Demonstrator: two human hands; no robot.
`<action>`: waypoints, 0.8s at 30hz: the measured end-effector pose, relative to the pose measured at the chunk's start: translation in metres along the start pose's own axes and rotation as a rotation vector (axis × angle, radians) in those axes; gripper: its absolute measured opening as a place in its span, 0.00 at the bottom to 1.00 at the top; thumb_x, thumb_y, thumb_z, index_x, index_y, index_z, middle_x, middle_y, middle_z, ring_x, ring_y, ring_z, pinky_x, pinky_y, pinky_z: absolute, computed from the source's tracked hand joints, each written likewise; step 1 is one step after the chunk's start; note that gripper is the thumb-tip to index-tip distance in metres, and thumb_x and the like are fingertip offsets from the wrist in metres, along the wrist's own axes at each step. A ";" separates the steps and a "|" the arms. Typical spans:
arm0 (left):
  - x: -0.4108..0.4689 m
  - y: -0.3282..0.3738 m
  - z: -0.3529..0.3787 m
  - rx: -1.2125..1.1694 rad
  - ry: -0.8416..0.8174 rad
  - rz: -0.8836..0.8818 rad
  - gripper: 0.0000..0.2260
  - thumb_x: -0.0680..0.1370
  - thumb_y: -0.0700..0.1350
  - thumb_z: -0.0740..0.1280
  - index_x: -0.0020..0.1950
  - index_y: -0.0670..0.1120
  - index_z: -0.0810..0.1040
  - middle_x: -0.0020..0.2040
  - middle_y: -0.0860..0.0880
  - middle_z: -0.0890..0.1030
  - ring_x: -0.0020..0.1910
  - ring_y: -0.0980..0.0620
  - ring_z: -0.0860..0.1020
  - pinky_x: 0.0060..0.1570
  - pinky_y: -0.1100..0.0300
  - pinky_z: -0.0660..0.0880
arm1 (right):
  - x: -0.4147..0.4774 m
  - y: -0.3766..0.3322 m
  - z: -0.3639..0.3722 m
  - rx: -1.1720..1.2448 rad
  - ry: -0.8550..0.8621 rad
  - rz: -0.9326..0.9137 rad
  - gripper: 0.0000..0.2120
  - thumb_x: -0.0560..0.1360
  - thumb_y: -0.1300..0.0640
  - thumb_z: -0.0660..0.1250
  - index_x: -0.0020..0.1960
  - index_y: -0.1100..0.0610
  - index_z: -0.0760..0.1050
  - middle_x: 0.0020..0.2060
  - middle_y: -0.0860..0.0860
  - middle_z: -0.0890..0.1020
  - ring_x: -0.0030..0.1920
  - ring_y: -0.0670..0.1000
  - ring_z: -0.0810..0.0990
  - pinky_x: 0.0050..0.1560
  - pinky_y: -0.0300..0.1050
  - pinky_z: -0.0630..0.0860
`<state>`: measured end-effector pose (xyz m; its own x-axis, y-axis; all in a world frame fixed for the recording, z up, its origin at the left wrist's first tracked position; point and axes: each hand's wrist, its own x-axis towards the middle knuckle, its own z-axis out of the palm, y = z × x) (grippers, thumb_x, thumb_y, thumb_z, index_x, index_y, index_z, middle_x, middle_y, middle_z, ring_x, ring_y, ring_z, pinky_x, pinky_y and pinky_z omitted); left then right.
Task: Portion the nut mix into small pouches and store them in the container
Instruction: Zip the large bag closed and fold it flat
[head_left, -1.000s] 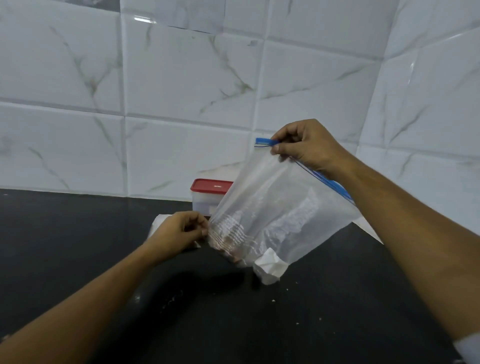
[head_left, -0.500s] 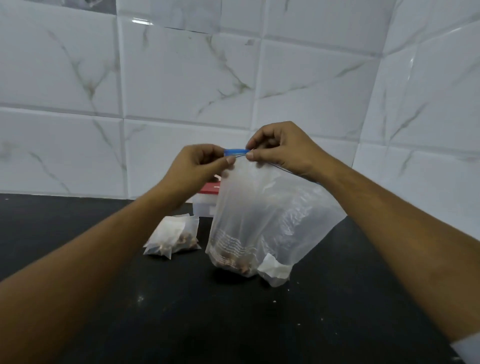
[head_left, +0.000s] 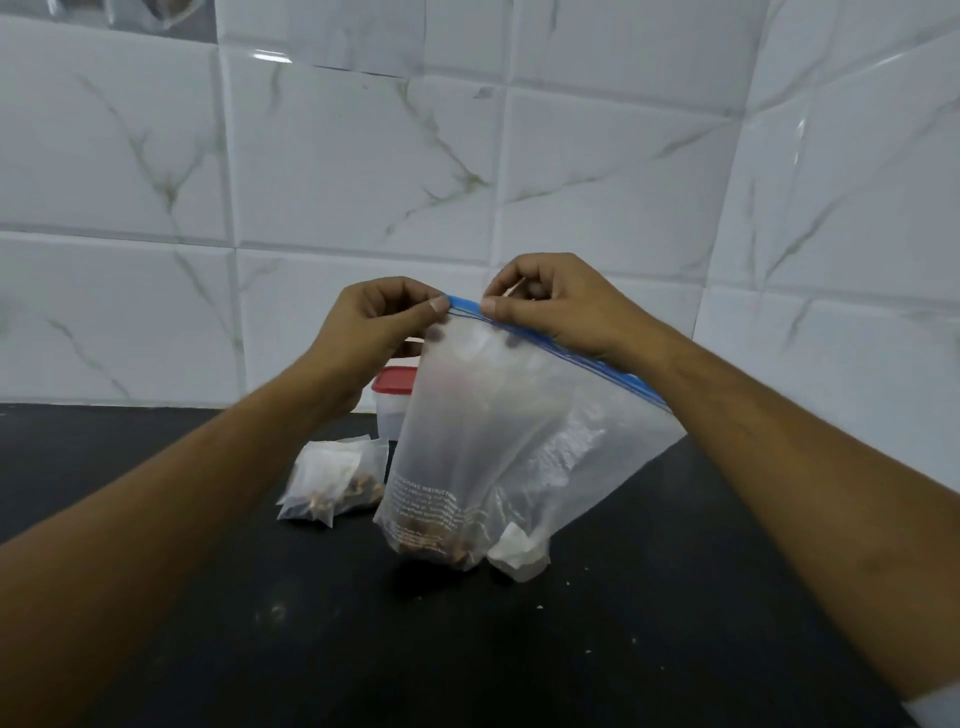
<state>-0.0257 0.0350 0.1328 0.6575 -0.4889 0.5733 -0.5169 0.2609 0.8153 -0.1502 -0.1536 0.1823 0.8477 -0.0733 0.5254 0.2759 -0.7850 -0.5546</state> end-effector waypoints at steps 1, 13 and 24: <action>-0.001 0.000 0.002 -0.002 0.004 0.012 0.03 0.79 0.42 0.72 0.50 0.43 0.84 0.43 0.47 0.85 0.42 0.52 0.82 0.51 0.50 0.80 | 0.001 -0.003 0.003 0.015 -0.001 -0.010 0.08 0.78 0.50 0.74 0.52 0.54 0.83 0.42 0.52 0.88 0.44 0.53 0.87 0.51 0.47 0.81; -0.008 0.002 0.009 0.010 0.068 0.006 0.16 0.74 0.37 0.77 0.61 0.43 0.79 0.40 0.44 0.86 0.43 0.47 0.85 0.53 0.47 0.81 | 0.014 -0.005 0.022 0.044 0.018 -0.030 0.05 0.79 0.56 0.73 0.48 0.58 0.84 0.41 0.51 0.84 0.36 0.43 0.80 0.41 0.38 0.76; -0.006 0.001 0.005 0.085 0.097 0.039 0.05 0.77 0.37 0.74 0.51 0.45 0.83 0.38 0.47 0.84 0.40 0.51 0.83 0.41 0.59 0.79 | 0.013 -0.014 0.017 0.009 0.008 0.006 0.09 0.78 0.53 0.75 0.53 0.57 0.81 0.41 0.52 0.87 0.39 0.49 0.86 0.44 0.46 0.81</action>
<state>-0.0334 0.0344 0.1296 0.6841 -0.3956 0.6128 -0.5848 0.2046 0.7850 -0.1349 -0.1330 0.1862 0.8457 -0.0829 0.5272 0.2748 -0.7792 -0.5634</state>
